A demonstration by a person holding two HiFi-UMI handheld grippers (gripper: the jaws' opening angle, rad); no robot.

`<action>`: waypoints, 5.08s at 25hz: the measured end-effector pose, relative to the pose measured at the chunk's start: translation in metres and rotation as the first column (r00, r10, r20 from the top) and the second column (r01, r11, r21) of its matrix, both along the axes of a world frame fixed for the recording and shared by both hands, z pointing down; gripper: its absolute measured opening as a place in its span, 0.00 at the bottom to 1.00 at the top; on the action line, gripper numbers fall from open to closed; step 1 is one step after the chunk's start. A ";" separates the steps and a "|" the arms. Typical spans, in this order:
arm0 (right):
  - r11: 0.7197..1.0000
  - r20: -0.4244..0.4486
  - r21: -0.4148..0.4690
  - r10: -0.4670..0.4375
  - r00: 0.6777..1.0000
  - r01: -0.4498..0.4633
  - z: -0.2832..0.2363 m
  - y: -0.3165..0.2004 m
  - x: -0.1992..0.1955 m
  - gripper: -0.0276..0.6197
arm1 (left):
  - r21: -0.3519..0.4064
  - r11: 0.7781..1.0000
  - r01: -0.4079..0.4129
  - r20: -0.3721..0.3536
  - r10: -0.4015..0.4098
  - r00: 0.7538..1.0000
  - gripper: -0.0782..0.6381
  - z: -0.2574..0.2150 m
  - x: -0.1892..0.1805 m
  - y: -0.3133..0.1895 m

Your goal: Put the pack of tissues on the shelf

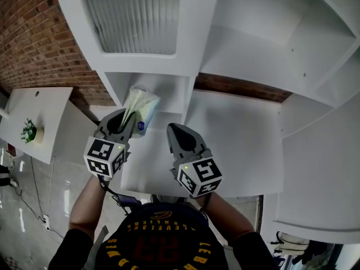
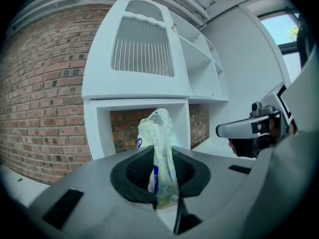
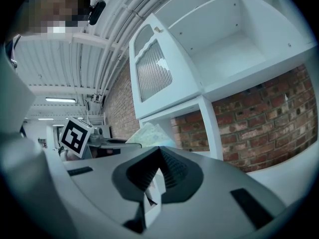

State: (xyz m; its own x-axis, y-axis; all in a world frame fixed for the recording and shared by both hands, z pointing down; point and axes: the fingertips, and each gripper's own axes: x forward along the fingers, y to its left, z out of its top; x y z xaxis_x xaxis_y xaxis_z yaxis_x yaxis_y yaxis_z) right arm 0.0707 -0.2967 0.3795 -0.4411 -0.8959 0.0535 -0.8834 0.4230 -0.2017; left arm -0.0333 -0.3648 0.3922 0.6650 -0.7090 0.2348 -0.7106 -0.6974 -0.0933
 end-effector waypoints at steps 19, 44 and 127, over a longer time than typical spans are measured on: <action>1.000 -0.068 0.028 -0.008 0.998 0.010 0.002 -0.033 -0.019 0.04 | -0.037 0.999 0.027 0.078 -0.024 0.997 0.20 0.023 0.035 -0.073; 0.999 -0.070 -0.039 0.014 0.997 -0.017 0.029 -0.020 -0.004 0.04 | -0.134 0.988 0.075 0.161 -0.053 0.985 0.20 0.070 0.060 -0.129; 0.999 -0.012 0.043 -0.009 1.000 0.010 -0.012 0.004 -0.013 0.04 | -0.083 0.995 -0.051 -0.370 0.017 0.929 0.19 -0.016 0.004 0.080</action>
State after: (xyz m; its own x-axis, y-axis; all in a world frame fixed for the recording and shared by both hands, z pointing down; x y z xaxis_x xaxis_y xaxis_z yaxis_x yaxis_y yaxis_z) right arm 0.0579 -0.2922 0.3678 -0.4490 -0.8933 0.0202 -0.8816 0.4393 -0.1725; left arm -0.0297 -0.2846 0.3759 0.7402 -0.6717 0.0304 -0.6586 -0.7151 0.2342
